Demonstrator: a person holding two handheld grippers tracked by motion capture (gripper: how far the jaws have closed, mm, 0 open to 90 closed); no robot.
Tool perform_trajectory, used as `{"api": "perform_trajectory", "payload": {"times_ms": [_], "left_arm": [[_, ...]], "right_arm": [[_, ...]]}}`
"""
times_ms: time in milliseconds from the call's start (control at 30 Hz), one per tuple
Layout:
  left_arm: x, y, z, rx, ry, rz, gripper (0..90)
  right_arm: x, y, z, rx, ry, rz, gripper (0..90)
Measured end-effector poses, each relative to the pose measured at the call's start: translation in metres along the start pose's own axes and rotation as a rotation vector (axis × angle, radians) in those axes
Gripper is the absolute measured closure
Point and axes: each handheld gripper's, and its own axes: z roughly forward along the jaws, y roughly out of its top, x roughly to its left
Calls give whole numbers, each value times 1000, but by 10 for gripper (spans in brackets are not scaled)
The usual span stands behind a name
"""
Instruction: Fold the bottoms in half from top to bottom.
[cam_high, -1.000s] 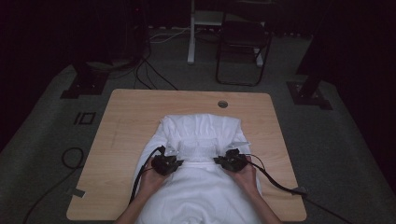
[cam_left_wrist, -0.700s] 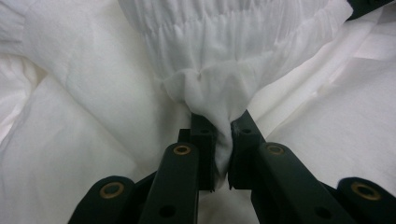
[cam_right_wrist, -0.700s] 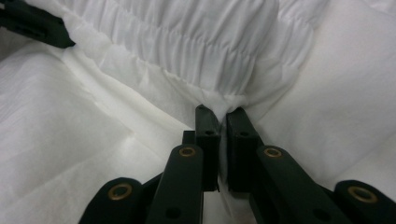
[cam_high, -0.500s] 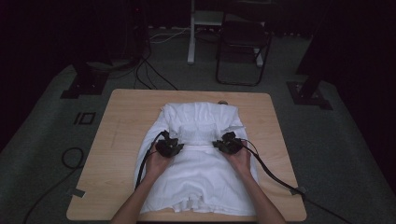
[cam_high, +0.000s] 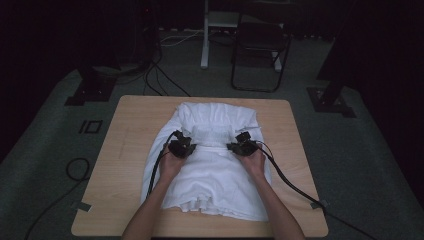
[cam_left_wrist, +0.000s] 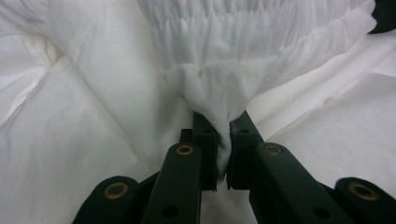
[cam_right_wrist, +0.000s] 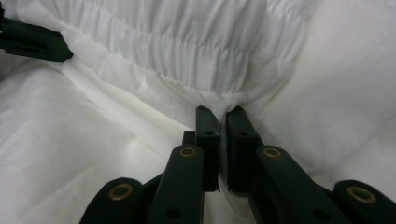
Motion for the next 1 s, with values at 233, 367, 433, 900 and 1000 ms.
{"api": "perform_trajectory", "payload": {"times_ms": [233,367,433,900,1000], "left_arm": [[-3,8,-39,-118,-60,-11,860],[-14,12,-79,-233,-94,-4,859],[-20,10,-95,-270,-115,15,858],[-39,-64,-47,-54,-181,20,843],[-41,-59,-50,-23,-169,43,812]], "right_arm": [[10,12,-37,-102,0,-67,856],[19,17,-74,-190,20,-104,856],[27,14,-92,-218,24,-143,856],[42,-76,-56,-47,96,-97,854],[42,-78,-55,-52,105,-72,837]]}}
